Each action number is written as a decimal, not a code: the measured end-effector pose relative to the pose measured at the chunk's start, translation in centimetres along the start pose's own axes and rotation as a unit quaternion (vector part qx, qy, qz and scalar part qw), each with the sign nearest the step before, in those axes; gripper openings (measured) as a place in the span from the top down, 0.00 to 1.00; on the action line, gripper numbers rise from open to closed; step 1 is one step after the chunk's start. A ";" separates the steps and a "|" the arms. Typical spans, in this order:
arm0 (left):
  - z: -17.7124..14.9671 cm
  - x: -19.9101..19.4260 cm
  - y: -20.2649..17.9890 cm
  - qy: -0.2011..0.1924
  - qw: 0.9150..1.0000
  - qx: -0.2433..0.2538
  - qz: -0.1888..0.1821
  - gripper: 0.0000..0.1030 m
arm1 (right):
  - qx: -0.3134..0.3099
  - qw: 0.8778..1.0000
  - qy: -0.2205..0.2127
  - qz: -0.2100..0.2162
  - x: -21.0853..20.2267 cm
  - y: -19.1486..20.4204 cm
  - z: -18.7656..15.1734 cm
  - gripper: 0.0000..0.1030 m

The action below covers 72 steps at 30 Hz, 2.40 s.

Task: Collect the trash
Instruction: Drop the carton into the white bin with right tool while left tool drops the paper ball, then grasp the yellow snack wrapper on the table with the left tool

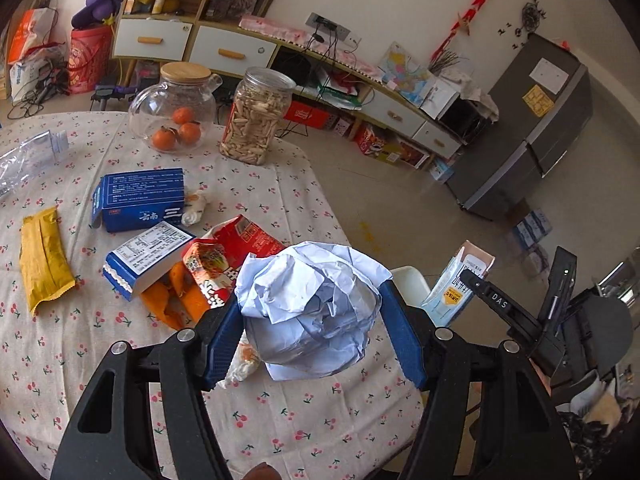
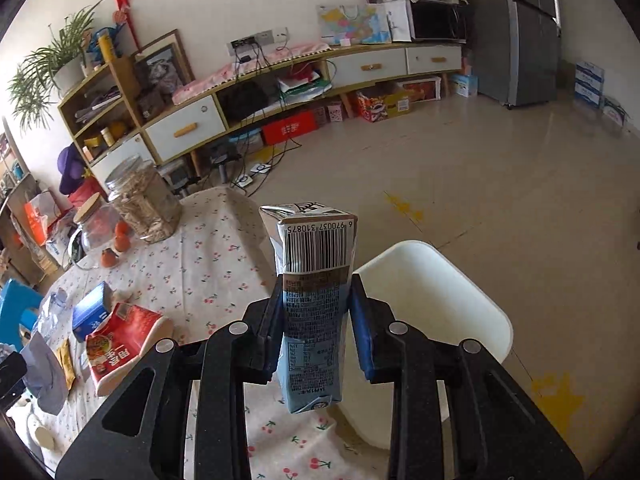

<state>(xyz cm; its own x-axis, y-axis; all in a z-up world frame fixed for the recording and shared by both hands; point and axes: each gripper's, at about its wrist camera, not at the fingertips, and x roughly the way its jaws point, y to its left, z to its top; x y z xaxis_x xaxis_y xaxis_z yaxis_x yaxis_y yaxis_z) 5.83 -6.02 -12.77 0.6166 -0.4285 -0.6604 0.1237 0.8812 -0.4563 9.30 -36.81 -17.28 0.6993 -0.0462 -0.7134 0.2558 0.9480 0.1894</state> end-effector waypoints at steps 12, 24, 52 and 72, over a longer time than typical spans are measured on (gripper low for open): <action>-2.1 12.4 -9.0 0.071 0.997 -0.002 -0.038 0.37 | 0.045 0.990 -0.014 -0.135 -1.4 -7.5 -0.2 0.11; -5.1 19.7 -14.1 0.126 0.990 0.051 -0.022 0.36 | 0.047 0.982 -0.014 -0.183 -2.2 -10.1 0.1 0.08; -2.3 7.5 -4.8 -0.031 0.957 0.139 0.252 0.15 | -0.082 0.986 -0.079 -0.119 -3.2 3.2 -1.7 0.07; 1.3 0.3 19.4 -0.007 0.915 -0.061 0.399 0.15 | -0.210 0.977 -0.041 -0.014 -0.7 17.2 -5.5 0.07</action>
<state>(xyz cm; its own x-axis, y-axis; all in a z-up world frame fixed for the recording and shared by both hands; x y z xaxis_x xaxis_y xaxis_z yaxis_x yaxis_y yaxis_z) 9.43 11.24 -21.08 0.4834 0.3448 -0.8046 -0.4575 0.8831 0.1035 9.60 -18.73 -17.24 0.7518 -0.0825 -0.6542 -0.0090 0.9908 -0.1354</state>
